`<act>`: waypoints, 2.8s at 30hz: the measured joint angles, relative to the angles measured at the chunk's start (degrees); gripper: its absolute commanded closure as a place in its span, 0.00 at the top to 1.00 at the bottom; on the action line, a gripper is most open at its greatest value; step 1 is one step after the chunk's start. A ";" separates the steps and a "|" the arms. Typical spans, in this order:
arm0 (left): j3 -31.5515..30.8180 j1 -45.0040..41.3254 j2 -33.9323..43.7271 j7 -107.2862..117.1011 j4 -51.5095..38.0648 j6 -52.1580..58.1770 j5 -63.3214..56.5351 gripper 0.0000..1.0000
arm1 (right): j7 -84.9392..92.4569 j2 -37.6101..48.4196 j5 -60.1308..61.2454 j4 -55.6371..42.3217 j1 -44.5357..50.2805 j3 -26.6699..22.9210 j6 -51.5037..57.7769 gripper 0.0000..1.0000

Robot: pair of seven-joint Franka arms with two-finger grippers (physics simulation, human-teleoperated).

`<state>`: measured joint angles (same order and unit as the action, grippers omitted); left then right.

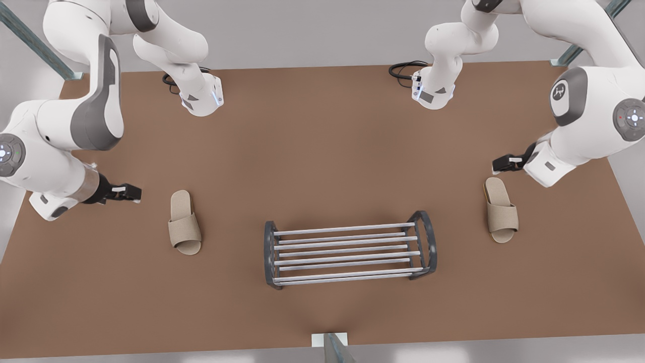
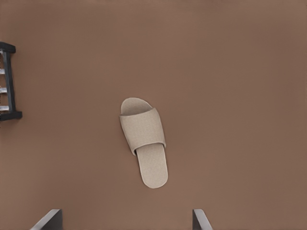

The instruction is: Place the right shoe on the shoe rack with the right arm, and place the left shoe on the shoe rack with the left arm

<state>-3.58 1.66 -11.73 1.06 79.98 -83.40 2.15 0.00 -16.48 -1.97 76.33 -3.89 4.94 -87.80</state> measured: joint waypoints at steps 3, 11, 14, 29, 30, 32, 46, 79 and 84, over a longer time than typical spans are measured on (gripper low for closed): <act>-0.74 -1.06 -0.39 1.21 -0.20 -2.42 0.04 1.00 | 0.01 -0.46 -0.05 -0.17 0.30 0.24 -3.45 1.00; -2.65 4.69 1.53 4.48 36.01 -34.09 -10.71 1.00 | 0.00 6.83 0.33 15.39 -0.39 1.75 -14.71 1.00; -2.47 9.42 -2.67 5.30 45.19 -56.85 -18.83 0.99 | -0.02 18.00 0.39 33.14 -0.47 1.93 -24.73 1.00; -2.30 30.18 -6.31 8.48 58.65 -110.20 -43.87 0.97 | -0.49 18.52 0.36 73.51 -12.47 2.46 -92.66 1.00; -2.34 30.49 -6.14 8.63 59.52 -111.21 -44.90 0.97 | -0.52 17.26 0.37 73.98 -13.44 2.49 -95.76 1.00; -2.39 31.78 -5.39 8.90 61.14 -112.78 -46.80 0.97 | -0.48 14.12 0.37 74.42 -15.12 2.39 -100.62 1.00; -2.59 35.78 -13.48 10.20 61.18 -116.48 -50.18 0.96 | -0.49 7.93 0.22 74.76 -12.60 7.61 -111.74 1.00; -4.31 39.92 -21.17 11.65 52.94 -116.93 -52.31 0.69 | 17.38 -8.23 -0.63 69.24 -15.03 7.80 -113.06 1.00; -4.39 40.48 -20.70 11.64 52.86 -116.93 -52.27 0.40 | 18.73 -9.53 -0.65 68.12 -14.88 7.80 -113.07 1.00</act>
<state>-7.97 42.14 -32.42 12.70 132.84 -200.33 -50.12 18.72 -26.02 -2.62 144.44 -18.77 12.74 -200.87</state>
